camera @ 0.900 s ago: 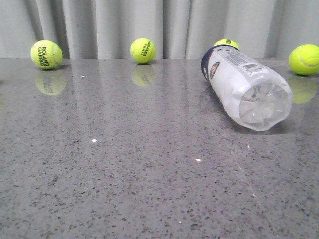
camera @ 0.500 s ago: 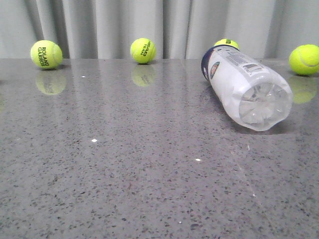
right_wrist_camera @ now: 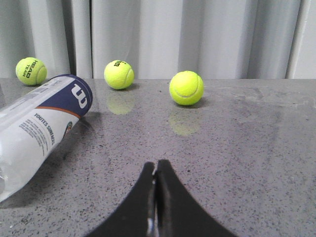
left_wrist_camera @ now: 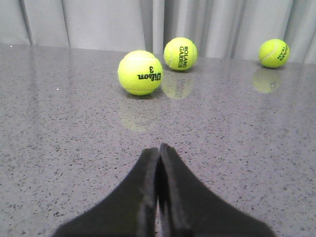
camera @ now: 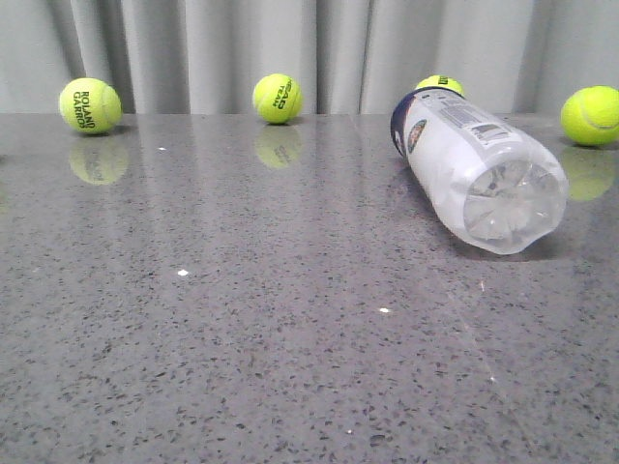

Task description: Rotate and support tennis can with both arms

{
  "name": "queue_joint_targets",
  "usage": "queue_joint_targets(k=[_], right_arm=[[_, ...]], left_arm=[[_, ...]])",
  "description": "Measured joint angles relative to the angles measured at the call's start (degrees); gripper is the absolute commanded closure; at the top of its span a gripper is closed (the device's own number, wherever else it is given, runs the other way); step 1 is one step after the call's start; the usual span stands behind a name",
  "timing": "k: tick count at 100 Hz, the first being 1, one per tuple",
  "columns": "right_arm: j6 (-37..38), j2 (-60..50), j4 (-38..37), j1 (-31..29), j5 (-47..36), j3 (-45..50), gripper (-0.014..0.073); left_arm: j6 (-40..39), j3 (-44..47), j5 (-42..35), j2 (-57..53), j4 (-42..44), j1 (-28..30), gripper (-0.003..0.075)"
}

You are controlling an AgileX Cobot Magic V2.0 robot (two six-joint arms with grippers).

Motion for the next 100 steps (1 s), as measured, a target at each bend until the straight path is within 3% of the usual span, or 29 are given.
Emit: queue_joint_targets(k=[25, 53, 100], right_arm=[[0.0, 0.0, 0.0, 0.0, 1.7, -2.9, 0.0661], [0.0, 3.3, 0.0, 0.0, 20.6, -18.6, 0.0661], [0.0, 27.5, 0.1, 0.0, 44.1, -41.6, 0.0661]], left_arm=[[0.0, 0.0, 0.0, 0.0, 0.0, 0.0, 0.0740], [0.0, 0.0, 0.0, 0.0, 0.0, 0.0, 0.0740], [0.0, 0.0, 0.0, 0.0, 0.0, 0.0, 0.0740]])
